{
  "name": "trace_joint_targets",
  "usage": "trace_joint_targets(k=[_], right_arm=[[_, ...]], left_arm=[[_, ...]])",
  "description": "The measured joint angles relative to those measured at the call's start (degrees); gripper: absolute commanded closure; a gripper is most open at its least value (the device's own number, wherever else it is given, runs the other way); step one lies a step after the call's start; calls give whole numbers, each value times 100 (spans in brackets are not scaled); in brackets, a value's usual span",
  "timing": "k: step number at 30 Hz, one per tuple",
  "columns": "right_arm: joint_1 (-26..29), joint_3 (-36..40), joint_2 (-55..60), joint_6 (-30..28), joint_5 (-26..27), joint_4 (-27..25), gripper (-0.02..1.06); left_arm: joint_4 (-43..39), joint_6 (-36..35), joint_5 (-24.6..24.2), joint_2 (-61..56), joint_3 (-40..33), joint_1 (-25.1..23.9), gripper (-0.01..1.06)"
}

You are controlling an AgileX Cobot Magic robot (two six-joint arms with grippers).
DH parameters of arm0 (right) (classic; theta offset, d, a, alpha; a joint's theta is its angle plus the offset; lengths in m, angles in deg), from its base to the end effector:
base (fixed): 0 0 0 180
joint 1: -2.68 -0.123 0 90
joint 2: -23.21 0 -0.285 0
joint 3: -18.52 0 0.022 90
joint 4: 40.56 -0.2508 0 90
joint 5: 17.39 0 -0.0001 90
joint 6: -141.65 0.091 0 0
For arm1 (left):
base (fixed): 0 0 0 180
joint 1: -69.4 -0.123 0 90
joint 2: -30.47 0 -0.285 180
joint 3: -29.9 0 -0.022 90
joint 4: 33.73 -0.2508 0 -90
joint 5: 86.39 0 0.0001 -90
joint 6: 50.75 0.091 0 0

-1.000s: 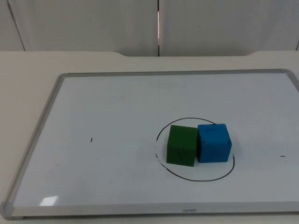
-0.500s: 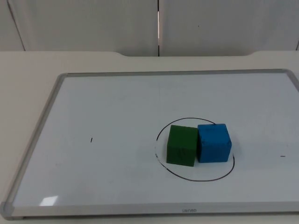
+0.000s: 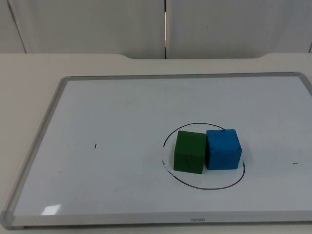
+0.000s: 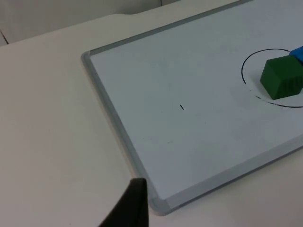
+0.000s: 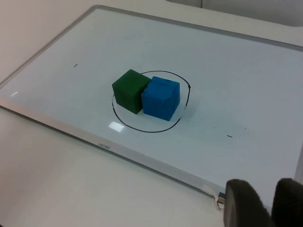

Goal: Push the two cubes into the marked area.

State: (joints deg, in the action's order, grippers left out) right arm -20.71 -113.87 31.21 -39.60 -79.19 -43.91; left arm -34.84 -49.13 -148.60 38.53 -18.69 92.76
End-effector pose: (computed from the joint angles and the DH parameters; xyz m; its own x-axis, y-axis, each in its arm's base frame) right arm -0.0083 0.0015 0.2806 -0.4245 -0.1773 -0.8879 -0.4360 0.8995 0.0289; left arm -0.0041 0.0035 0.2752 -0.4285 0.2257 -0.8749 0.3989 0.9161 0.0409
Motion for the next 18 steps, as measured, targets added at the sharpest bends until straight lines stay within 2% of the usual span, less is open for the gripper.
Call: trace_joint_targets(k=[13, 16, 18], right_arm=[[0, 0, 0, 0, 0, 0, 87], [0, 0, 0, 0, 0, 0, 81], [0, 0, 0, 0, 0, 0, 66]], left_arm=[[-14, -13, 0, 0, 0, 0, 5], [-14, -13, 0, 0, 0, 0, 5], [-14, -13, 0, 0, 0, 0, 5]])
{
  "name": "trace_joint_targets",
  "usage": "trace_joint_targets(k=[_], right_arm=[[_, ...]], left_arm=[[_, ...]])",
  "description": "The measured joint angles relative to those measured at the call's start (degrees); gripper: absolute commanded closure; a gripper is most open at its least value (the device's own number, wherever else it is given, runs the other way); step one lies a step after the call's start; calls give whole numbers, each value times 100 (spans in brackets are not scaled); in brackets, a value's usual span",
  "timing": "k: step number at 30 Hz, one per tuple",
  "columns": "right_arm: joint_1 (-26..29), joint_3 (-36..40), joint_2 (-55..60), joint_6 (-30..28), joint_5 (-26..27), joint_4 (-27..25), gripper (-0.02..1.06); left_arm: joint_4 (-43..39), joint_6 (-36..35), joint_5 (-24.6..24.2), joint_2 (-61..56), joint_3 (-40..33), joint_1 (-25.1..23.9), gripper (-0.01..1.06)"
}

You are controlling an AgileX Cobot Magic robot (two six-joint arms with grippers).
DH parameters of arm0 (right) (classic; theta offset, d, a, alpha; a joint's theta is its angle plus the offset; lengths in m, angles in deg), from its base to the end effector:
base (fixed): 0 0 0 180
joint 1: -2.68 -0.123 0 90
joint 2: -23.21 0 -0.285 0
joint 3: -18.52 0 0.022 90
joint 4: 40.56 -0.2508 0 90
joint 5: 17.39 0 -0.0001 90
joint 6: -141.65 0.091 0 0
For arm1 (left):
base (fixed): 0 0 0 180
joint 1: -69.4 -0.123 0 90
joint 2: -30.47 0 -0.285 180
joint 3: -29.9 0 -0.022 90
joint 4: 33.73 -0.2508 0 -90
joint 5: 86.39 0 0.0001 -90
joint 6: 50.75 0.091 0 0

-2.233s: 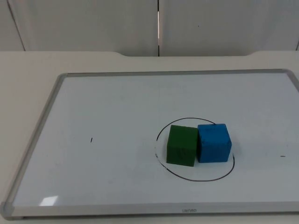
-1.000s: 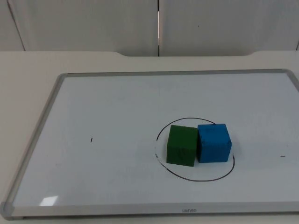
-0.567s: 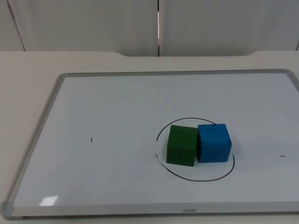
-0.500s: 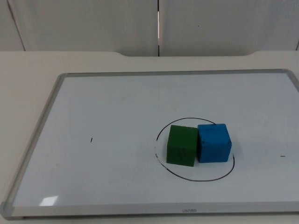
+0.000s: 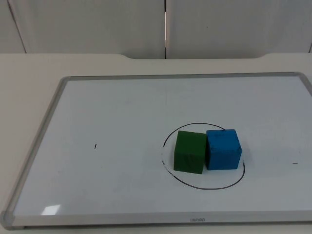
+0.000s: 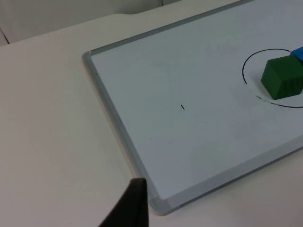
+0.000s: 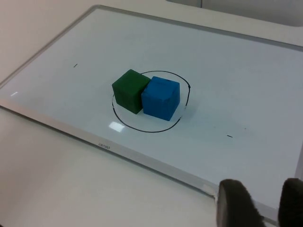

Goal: Push the two cubes into the marked area.

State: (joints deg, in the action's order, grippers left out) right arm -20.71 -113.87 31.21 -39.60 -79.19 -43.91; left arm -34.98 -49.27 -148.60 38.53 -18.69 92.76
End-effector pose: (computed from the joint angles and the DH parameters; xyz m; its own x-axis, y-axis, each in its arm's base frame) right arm -0.0083 0.0015 0.2806 -0.4245 -0.1773 -0.8879 -0.4360 0.8995 0.0289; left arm -0.0040 0.0037 0.2752 -0.4290 0.2245 -0.8749 0.3966 0.9171 0.0408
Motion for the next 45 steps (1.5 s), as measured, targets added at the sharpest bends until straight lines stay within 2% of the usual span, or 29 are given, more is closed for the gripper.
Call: trace_joint_targets(k=[2, 3, 6, 8, 11, 25, 26, 27, 45], right_arm=[[0, 0, 0, 0, 0, 0, 43], [0, 0, 0, 0, 0, 0, 43], [0, 0, 0, 0, 0, 0, 18], [0, 0, 0, 0, 0, 0, 9], [0, 0, 0, 0, 0, 0, 5], [0, 0, 0, 4, 0, 0, 5], [0, 0, 0, 4, 0, 0, 5], [0, 0, 0, 4, 0, 0, 0], [0, 0, 0, 4, 0, 0, -1]], left_arm=[[0, 0, 0, 0, 0, 0, 5], [0, 0, 0, 0, 0, 0, 5], [0, 0, 0, 0, 0, 0, 5], [0, 0, 0, 0, 0, 0, 5], [0, 0, 0, 0, 0, 0, 5], [0, 0, 0, 0, 0, 0, 5], [0, 0, 0, 0, 0, 0, 5], [0, 0, 0, 0, 0, 0, 5], [0, 0, 0, 0, 0, 0, 5]])
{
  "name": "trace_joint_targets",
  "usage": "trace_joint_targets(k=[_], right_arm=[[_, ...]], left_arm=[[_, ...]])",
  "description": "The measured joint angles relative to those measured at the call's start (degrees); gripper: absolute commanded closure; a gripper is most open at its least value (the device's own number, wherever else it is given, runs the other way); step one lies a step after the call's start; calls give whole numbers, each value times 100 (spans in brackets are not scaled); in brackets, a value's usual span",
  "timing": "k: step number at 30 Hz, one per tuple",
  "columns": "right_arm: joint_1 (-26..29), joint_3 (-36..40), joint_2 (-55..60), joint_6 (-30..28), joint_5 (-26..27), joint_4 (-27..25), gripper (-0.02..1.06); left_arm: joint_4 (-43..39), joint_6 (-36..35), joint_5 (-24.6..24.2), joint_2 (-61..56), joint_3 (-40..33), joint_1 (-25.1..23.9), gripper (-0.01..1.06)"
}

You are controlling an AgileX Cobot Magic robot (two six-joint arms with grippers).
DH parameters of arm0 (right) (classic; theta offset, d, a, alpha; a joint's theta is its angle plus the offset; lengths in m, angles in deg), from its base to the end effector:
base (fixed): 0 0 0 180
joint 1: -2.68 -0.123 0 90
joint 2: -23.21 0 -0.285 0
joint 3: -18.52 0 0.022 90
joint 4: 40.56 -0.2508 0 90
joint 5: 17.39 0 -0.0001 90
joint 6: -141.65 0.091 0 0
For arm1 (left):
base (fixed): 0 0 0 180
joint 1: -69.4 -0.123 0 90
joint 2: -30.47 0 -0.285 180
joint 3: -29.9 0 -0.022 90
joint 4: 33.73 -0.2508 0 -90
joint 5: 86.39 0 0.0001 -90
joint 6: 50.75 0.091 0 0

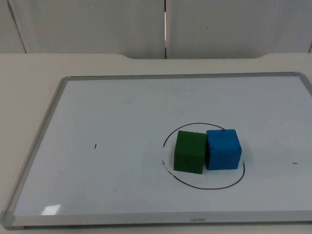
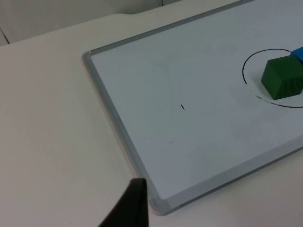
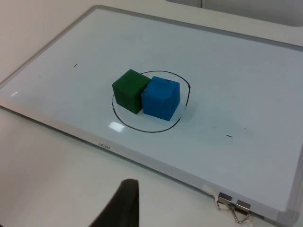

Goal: Push the two cubes into the marked area.

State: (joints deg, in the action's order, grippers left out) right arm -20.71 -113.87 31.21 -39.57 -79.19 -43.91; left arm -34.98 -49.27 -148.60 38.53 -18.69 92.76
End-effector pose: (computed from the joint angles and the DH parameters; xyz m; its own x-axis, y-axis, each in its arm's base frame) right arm -0.0083 0.0015 0.2806 -0.4247 -0.1768 -0.8879 -0.4357 0.8996 0.0293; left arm -0.0040 0.0037 0.2752 -0.4290 0.2245 -0.8749 0.3966 0.9171 0.0408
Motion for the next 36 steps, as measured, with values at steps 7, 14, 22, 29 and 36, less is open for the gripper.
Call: trace_joint_targets(k=[7, 14, 22, 29, 36], right_arm=[[0, 0, 0, 0, 0, 0, -1], [0, 0, 0, 0, 0, 0, -1], [400, 0, 0, 0, 0, 0, -1], [1111, 0, 0, 0, 0, 0, -1], [1819, 0, 0, 0, 0, 0, -1]], left_arm=[[0, 0, 0, 0, 0, 0, 5], [0, 0, 0, 0, 0, 0, 5], [0, 0, 0, 0, 0, 0, 5], [0, 0, 0, 0, 0, 0, 5], [-4, 0, 0, 0, 0, 0, 5]])
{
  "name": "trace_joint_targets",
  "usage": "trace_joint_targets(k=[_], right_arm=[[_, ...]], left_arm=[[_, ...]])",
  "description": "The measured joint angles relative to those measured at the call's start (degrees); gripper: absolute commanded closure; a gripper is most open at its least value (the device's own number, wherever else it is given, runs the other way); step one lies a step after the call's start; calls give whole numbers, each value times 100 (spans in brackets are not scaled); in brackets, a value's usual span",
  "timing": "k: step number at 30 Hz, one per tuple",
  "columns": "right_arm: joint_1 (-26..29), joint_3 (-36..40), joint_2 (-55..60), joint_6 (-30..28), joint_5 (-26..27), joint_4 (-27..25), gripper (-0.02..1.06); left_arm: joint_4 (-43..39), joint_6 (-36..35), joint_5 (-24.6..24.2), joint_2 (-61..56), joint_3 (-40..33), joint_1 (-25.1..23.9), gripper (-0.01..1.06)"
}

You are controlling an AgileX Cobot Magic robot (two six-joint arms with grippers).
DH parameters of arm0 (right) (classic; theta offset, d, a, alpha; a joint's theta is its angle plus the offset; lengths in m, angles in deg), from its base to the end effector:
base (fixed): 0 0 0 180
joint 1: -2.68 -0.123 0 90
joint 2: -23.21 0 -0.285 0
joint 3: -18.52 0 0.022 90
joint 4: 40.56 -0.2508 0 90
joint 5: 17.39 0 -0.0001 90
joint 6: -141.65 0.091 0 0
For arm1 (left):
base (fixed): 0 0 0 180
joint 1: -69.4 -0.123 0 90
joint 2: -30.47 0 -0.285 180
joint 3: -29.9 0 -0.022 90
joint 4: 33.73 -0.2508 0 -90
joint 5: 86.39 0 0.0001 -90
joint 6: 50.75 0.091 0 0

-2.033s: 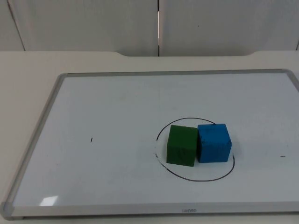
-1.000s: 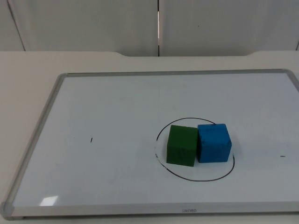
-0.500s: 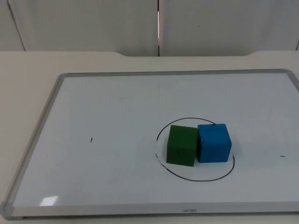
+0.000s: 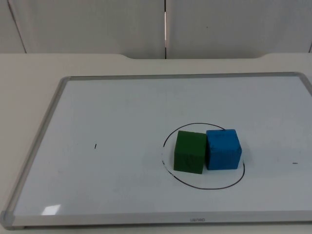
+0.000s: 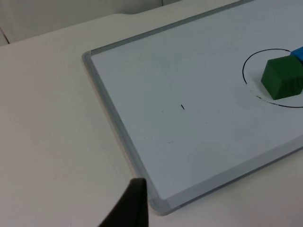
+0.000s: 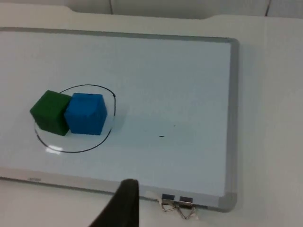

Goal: Push the two cubes into the marked area.

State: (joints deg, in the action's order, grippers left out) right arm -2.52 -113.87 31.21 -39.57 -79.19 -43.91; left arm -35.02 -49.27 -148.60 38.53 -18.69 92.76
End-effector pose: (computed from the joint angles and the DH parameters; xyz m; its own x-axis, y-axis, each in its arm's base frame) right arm -0.0074 0.0040 0.2806 -0.4587 -0.0354 -0.8879 -0.1331 0.9907 0.0293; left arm -0.0040 0.0037 0.2752 -0.4289 0.2248 -0.8749 0.3963 0.9172 0.0414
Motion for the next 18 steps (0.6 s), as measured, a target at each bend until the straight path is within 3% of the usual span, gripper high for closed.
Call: trace_joint_targets(k=[4, 10, 14, 18], right_arm=[[290, 0, 0, 0, 0, 0, -1], [314, 0, 0, 0, 0, 0, -1], [314, 0, 0, 0, 0, 0, -1], [314, 0, 0, 0, 0, 0, -1]], left_arm=[[0, 0, 0, 0, 0, 0, 5], [0, 0, 0, 0, 0, -49, 5], [0, 0, 0, 0, 0, -283, 5], [0, 0, 0, 0, 0, -938, 5]])
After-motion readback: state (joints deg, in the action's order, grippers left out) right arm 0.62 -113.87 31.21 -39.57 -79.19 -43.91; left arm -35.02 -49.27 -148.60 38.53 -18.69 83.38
